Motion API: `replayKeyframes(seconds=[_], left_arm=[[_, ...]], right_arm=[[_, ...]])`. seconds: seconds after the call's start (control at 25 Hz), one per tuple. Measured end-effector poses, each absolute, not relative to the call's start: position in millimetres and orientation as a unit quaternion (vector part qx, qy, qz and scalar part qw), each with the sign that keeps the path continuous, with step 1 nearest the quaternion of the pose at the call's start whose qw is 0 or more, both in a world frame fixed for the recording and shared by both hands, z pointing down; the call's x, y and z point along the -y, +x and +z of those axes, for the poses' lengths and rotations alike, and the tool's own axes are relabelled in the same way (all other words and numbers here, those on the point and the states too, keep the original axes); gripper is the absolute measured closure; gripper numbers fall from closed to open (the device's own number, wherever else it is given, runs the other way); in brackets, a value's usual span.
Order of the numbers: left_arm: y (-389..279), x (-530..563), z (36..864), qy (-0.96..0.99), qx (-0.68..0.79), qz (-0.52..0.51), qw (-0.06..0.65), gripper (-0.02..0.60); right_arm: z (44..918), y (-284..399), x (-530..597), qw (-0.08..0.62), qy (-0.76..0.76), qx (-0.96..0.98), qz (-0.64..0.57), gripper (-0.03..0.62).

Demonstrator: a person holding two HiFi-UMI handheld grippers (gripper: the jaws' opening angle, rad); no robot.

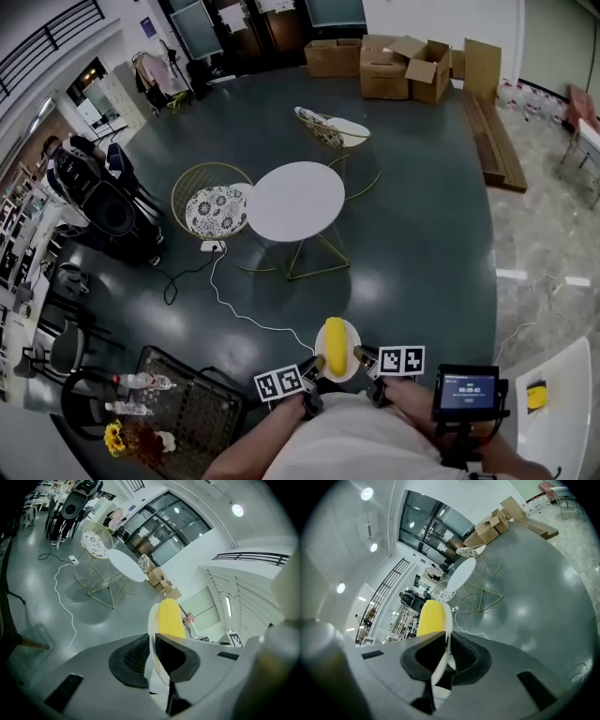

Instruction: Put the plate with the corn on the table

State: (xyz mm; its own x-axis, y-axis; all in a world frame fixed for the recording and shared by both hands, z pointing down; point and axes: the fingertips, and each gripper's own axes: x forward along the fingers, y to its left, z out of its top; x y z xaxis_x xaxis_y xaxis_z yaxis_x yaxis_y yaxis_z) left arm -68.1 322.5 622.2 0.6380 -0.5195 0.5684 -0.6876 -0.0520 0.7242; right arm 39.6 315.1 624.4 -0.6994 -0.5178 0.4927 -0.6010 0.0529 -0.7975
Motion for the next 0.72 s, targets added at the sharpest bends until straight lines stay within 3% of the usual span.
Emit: replayKeyframes(seconds=[0.72], left_arm=[[-62,-265,650,0.720,0.399,0.088,0.562,0.535]], right_arm=[[649,48,-262,0.037,0.408,0.707,0.576,0.552]])
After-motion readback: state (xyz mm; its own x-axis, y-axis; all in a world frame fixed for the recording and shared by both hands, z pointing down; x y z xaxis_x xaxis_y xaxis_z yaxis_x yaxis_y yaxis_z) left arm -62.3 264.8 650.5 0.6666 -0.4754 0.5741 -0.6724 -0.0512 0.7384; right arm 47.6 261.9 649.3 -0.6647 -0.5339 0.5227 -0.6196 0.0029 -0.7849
